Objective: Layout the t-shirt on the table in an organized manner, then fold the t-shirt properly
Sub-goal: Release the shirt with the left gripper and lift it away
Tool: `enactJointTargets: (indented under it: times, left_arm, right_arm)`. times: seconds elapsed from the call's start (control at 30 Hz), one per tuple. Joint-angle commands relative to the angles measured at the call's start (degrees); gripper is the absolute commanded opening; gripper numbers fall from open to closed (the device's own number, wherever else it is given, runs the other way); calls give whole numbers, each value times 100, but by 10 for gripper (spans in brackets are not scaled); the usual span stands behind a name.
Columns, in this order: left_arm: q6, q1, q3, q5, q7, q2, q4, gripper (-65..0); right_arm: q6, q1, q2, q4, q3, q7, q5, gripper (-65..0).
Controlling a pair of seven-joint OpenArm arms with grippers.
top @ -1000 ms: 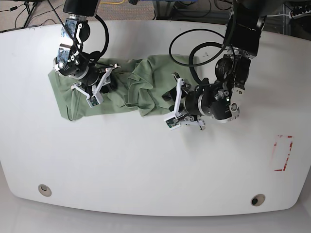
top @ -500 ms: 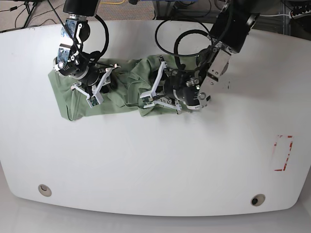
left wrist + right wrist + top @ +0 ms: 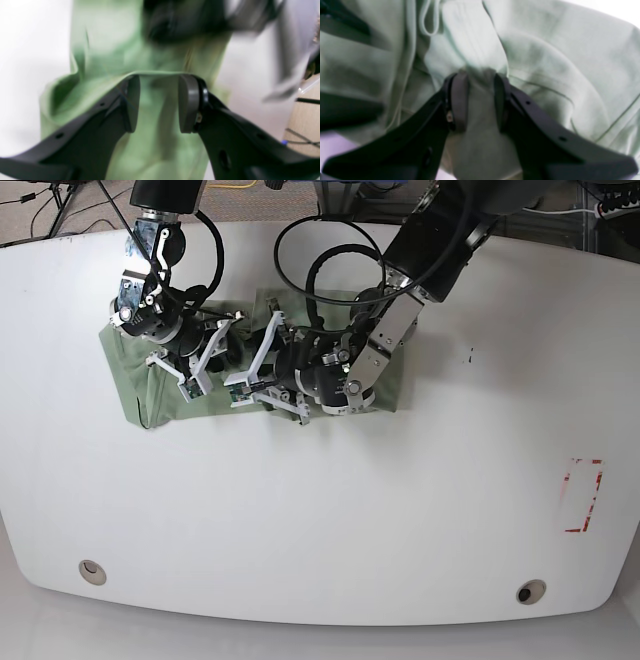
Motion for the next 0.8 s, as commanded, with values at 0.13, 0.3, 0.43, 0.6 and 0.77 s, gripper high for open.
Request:
enactJointTargets:
  times: [0.13,0.3,0.43,0.6,0.77]
  left_arm:
    - [-6,-197,-4,-87,-83,55,389,-413]
    - [-6,-161,-13,-87,-56,55,732,-413]
    - [-6,-144,-31,-69,67,4,1066,-413]
    - [-6,155,-426,-60,137,-436,1444,-413]
    - [-6,507,-1165,-60,128,-884,1541,-414]
  right_arm:
    - [8,53,21,58,-3,-93,-65,-485]
    - [8,61,21,58,-3,-93,-65,-485]
    - [8,61,21,58,-3,-93,-65,-485]
    - [8,70,21,58,-3,-93,-65,-485]
    - [8,70,21,66,6,-93,-65,-485]
